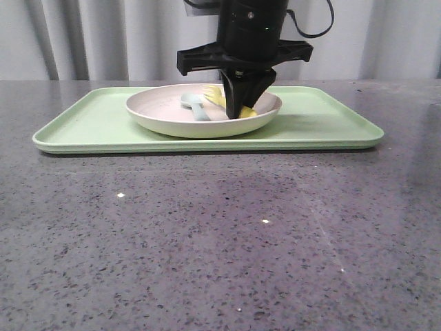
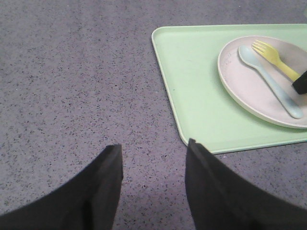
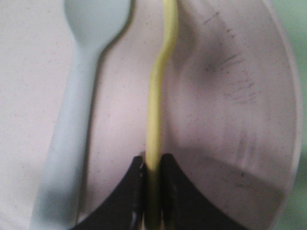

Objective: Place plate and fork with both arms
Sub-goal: 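Lower the right gripper into the plate and grasp the yellow fork, then lift the yellow fork out of the plate with the right gripper, then lower the fork onto the tray beside the plate and release it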

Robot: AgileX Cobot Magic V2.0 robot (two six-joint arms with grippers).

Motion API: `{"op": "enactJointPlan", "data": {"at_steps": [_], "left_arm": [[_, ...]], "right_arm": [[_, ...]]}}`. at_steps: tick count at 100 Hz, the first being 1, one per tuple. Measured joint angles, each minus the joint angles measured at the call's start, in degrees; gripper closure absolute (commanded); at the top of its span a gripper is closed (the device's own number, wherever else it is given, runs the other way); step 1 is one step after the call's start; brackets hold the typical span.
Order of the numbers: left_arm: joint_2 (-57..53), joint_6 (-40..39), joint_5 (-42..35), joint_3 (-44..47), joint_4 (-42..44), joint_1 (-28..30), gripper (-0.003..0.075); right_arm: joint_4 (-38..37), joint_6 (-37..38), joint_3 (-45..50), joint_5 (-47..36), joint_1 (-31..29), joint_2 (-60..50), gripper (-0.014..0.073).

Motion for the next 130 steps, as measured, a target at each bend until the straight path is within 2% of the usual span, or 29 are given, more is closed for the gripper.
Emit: {"op": "enactJointPlan", "data": {"at_steps": [49, 74, 98, 130], "left_arm": [[0.0, 0.0, 0.0, 0.0, 0.0, 0.0, 0.0408], [0.0, 0.0, 0.0, 0.0, 0.0, 0.0, 0.0408], [0.0, 0.0, 0.0, 0.0, 0.0, 0.0, 0.0408], [0.0, 0.0, 0.0, 0.0, 0.0, 0.0, 0.0408]], "right_arm": [[-0.2, 0.5, -3.9, 4.5, -0.5, -3.7, 0.063], [-2.1, 2.8, -3.9, 11.3, -6.0, -6.3, 0.063], [-3.7, 3.0, -3.9, 12.2, -11.1, -6.6, 0.063], [-3.0, 3.0, 3.2, 12.1, -11.8, -6.3, 0.063]]}}
